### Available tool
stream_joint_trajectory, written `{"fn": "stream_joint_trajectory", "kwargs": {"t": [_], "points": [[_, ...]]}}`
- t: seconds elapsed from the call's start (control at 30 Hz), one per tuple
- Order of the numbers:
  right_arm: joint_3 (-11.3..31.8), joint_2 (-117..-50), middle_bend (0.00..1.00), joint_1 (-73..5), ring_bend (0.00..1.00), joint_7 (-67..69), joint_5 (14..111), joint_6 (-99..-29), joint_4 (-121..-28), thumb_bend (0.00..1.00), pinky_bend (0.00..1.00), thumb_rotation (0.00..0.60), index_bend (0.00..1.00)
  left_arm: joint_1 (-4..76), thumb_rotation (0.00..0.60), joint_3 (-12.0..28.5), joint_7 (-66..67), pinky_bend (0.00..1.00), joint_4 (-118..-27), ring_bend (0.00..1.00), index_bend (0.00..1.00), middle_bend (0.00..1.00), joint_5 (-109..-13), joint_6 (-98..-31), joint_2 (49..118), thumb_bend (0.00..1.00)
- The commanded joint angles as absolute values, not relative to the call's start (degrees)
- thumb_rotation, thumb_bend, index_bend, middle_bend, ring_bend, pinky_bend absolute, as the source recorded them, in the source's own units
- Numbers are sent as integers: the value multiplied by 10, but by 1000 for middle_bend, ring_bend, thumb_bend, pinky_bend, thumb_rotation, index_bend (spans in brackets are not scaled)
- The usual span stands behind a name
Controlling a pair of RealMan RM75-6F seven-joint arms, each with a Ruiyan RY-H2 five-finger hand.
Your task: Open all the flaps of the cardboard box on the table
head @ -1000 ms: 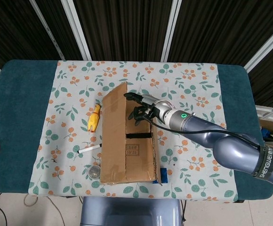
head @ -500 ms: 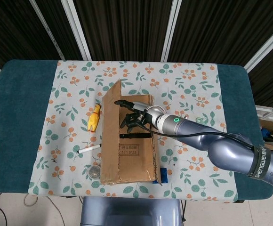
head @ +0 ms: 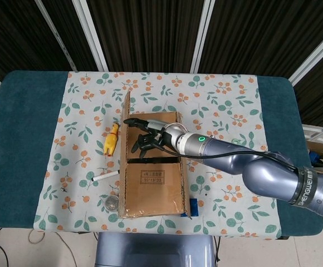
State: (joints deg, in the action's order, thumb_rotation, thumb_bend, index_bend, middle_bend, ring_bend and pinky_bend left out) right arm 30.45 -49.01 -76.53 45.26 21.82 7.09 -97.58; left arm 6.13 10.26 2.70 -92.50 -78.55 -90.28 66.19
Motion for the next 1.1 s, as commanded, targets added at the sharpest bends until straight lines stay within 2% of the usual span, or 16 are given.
{"fn": "stream_joint_trajectory", "kwargs": {"t": [0.03,0.3,1.1], "points": [[323,-497,0,-753,381,452,224,75,-975,898,424,600,0,61,600,103,27,192,-925,108,145,22,-785,-903,662,585],[358,-519,0,-737,381,451,236,76,-976,898,423,600,0,60,600,102,24,188,-928,108,145,18,-786,-902,659,585],[356,-597,0,-758,381,467,264,28,-1013,898,423,600,0,60,600,102,22,183,-929,108,145,14,-786,-899,657,586]]}}
